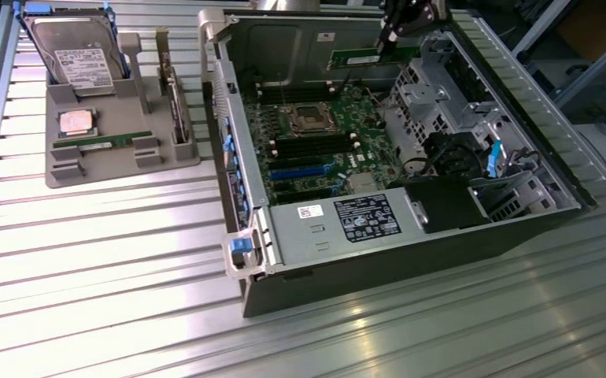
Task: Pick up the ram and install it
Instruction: 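Insert the ram into the slot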
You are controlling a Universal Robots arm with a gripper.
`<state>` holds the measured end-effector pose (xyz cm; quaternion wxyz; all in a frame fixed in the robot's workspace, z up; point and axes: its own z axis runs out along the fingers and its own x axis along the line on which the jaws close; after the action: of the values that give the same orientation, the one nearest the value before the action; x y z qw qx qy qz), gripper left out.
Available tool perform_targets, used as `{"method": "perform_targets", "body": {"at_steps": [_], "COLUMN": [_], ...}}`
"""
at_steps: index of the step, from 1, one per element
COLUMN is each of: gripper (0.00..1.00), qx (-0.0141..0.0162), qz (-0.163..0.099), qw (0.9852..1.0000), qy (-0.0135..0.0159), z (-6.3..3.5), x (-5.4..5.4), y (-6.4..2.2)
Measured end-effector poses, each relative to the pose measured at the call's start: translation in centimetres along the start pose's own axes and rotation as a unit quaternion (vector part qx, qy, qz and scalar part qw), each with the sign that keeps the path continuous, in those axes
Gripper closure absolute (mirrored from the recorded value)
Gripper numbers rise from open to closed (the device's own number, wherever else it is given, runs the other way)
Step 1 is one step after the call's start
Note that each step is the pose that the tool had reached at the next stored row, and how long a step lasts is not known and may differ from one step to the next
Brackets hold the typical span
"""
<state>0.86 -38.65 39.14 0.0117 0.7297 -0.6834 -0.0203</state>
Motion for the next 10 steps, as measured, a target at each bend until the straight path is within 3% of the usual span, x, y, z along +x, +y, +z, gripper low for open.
{"method": "perform_targets", "body": {"at_steps": [10], "gripper": [0.88], "qx": [0.0], "qz": [0.0], "qw": [1.0], "qy": [0.0], "z": [0.76], "x": [0.01], "y": [-0.03]}}
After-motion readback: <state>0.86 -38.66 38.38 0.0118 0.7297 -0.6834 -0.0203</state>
